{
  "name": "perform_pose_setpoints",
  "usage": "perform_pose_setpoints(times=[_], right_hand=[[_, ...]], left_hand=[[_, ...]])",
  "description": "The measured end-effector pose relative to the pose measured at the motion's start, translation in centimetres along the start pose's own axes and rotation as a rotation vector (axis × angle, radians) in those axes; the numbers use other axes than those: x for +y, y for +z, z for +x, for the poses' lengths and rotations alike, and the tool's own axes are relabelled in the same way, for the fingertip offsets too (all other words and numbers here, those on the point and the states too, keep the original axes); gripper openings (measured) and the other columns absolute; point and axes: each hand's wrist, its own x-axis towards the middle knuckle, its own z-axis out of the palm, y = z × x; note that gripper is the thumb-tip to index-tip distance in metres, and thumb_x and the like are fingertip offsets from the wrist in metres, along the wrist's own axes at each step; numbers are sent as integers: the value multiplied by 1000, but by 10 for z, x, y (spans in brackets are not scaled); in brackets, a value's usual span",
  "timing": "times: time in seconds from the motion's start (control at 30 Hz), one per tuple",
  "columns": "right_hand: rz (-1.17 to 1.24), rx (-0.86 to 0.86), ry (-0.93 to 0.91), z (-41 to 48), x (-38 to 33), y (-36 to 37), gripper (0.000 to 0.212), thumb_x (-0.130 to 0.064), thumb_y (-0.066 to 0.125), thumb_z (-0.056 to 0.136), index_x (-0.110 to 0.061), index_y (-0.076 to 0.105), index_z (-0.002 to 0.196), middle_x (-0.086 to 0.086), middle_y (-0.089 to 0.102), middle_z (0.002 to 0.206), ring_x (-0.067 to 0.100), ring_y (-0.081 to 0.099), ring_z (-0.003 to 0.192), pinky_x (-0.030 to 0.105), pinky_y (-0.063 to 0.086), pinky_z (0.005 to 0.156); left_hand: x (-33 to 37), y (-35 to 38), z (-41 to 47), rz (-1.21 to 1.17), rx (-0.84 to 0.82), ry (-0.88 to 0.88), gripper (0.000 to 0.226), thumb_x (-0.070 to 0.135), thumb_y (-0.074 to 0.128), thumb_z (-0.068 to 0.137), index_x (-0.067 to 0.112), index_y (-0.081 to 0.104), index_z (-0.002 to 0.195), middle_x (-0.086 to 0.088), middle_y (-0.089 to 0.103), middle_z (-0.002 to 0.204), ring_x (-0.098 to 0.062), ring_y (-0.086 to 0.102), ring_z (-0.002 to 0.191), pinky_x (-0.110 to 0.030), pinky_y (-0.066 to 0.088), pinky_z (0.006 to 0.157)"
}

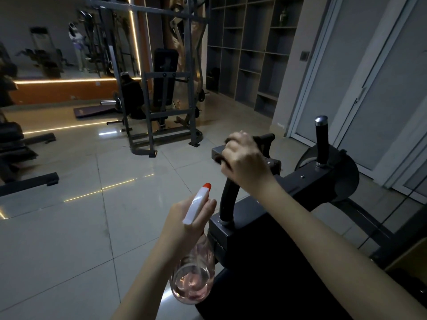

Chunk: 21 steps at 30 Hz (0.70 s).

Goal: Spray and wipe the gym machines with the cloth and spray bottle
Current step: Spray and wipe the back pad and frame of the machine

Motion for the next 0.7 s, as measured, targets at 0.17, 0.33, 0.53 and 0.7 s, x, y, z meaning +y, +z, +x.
perform_pose_setpoints(times=[0.17, 0.33, 0.53, 0.7], right_hand=[[-72, -172, -159, -33, -41, 20, 13, -14, 70, 68, -13, 60, 60, 4, 60, 62, 21, 58, 59, 27, 48, 59], [-144, -163, -211, -36, -49, 22, 16, -15, 72, 62, -16, 58, 54, 0, 57, 56, 17, 53, 51, 24, 44, 54], [-93, -192, -263, -54, -59, 21, 21, -15, 72, 61, -17, 54, 53, 0, 53, 55, 18, 50, 50, 24, 39, 49], [-3, -176, -270, -70, -63, 23, 17, -19, 68, 69, -16, 57, 57, -1, 55, 60, 17, 51, 50, 24, 36, 46]], left_hand=[[-3, -7, -4, 85, 21, 6, 70, 70, 38, 75, 6, 63, 86, -22, 67, 81, -28, 63, 72, -45, 51, 71], [-4, -13, -14, 94, 38, -37, 42, 65, 44, 78, 25, 58, 78, -10, 69, 79, -22, 64, 73, -43, 53, 69], [1, -16, -22, 56, 45, -22, 53, 69, 39, 74, 21, 61, 79, -6, 68, 73, -20, 64, 70, -43, 52, 68], [3, -18, -23, 52, 54, 9, 63, 68, 41, 76, 8, 60, 82, -22, 65, 77, -34, 62, 73, -51, 50, 70]])
